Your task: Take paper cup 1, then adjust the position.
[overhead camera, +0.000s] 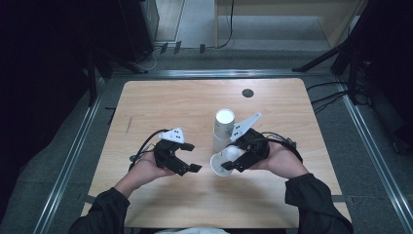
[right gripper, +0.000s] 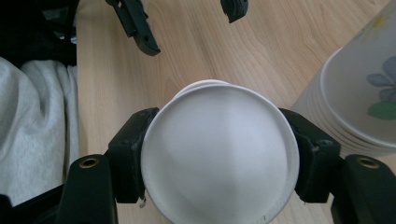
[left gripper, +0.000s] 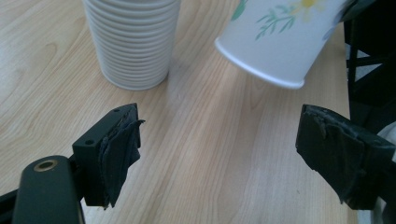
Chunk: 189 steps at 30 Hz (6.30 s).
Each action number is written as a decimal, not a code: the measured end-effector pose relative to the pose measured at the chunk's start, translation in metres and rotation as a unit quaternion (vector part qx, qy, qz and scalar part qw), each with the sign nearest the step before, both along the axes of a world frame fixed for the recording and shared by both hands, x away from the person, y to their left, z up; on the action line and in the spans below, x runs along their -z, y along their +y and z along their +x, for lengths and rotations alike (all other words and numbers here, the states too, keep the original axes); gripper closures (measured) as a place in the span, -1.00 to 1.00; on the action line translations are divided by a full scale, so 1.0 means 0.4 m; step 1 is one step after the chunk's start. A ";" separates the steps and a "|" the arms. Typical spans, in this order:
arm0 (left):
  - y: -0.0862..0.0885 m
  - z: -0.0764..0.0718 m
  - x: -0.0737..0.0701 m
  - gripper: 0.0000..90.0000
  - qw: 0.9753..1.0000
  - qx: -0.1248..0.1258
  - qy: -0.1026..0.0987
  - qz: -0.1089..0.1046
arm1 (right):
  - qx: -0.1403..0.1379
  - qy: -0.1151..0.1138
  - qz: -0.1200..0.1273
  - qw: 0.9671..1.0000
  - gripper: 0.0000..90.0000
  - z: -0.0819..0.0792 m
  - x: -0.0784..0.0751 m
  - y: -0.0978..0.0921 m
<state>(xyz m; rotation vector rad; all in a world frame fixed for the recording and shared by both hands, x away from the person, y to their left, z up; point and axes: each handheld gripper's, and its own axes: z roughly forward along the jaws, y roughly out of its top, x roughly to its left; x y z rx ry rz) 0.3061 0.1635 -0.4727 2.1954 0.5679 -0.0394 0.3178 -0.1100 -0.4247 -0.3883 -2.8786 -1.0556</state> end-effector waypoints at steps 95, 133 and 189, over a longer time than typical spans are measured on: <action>-0.078 -0.010 -0.007 -0.42 0.971 0.151 -0.004 0.184 | -0.014 -0.014 0.053 0.998 -0.44 -0.048 0.114 0.037; -0.094 -0.038 0.002 -0.70 0.966 0.183 -0.018 0.182 | -0.083 -0.033 0.003 0.996 -0.23 -0.087 0.141 0.110; 0.004 -0.038 -0.047 -0.49 0.994 0.098 0.020 -0.055 | -0.066 0.041 0.153 0.985 -0.23 -0.037 0.075 0.042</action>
